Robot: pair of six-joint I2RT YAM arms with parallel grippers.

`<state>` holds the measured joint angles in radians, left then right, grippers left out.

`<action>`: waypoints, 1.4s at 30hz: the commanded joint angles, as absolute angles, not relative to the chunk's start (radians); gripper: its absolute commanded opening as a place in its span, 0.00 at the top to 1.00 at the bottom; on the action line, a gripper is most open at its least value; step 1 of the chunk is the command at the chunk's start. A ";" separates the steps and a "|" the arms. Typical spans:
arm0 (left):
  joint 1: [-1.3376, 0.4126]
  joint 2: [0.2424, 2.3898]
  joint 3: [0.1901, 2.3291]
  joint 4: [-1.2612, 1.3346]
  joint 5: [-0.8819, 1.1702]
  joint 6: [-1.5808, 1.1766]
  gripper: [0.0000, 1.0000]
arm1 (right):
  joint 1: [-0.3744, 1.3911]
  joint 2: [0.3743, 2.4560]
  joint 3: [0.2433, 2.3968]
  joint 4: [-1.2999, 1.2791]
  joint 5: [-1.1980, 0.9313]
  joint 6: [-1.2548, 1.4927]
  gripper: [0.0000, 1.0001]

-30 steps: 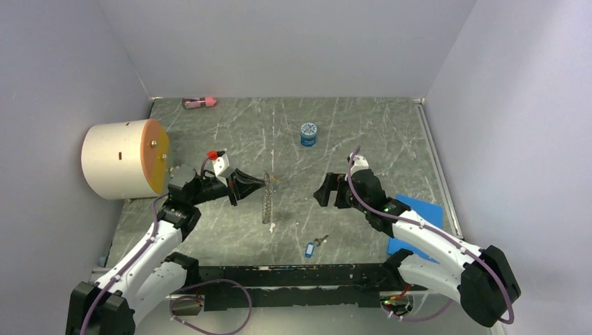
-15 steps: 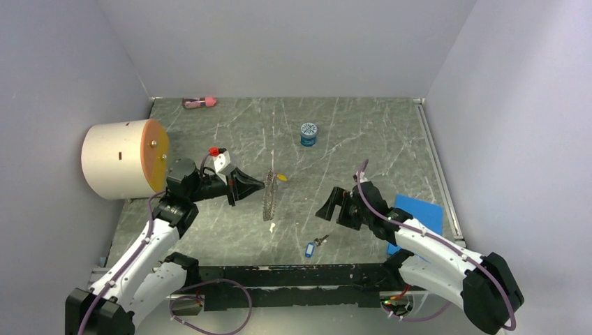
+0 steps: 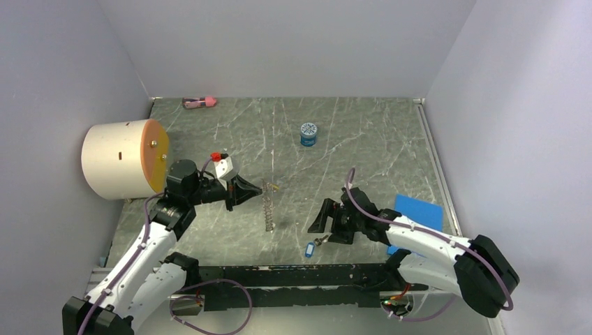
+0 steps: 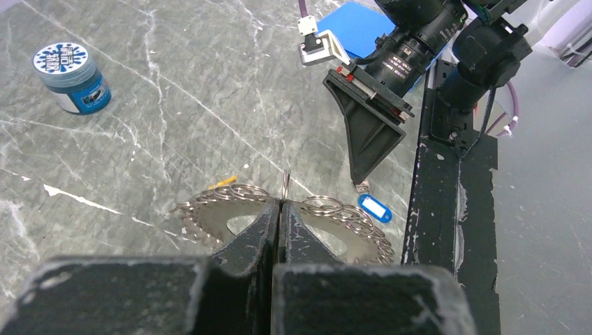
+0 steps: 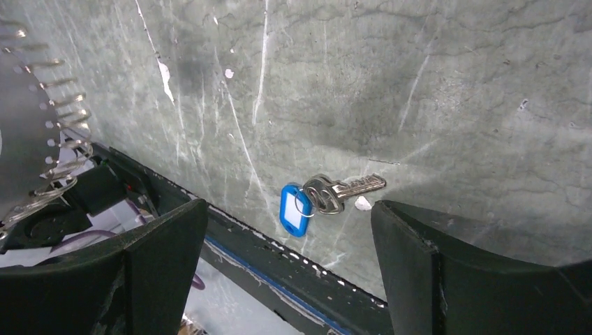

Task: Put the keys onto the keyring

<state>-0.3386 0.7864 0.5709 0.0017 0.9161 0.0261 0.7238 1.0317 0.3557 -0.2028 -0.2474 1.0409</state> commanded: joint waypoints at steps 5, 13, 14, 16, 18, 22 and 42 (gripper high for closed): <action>-0.341 0.744 0.613 -0.021 0.890 0.079 0.98 | 0.728 1.226 0.512 -0.121 -0.262 0.929 0.09; -0.339 0.759 0.623 -0.057 0.894 0.108 0.98 | 0.721 1.267 0.650 -0.161 -0.272 0.793 0.08; -0.339 0.759 0.623 -0.059 0.893 0.110 0.97 | 0.722 1.253 0.648 -0.178 -0.263 0.792 0.09; -0.339 0.756 0.620 -0.063 0.893 0.109 0.97 | 0.723 1.222 0.642 -0.223 -0.236 0.793 0.11; -0.339 0.756 0.619 -0.062 0.892 0.110 0.97 | 0.727 1.196 0.627 -0.264 -0.227 0.806 0.16; -0.339 0.761 0.626 -0.074 0.891 0.119 0.97 | 0.758 1.164 0.610 -0.372 -0.203 0.835 0.28; -0.337 0.764 0.630 -0.088 0.884 0.132 0.97 | 0.849 1.251 0.550 -0.369 -0.250 0.959 0.63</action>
<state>-0.3382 0.7639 0.5785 -0.1028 0.8822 0.1123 0.8444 1.2083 0.5571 -0.4625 -0.2142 0.9245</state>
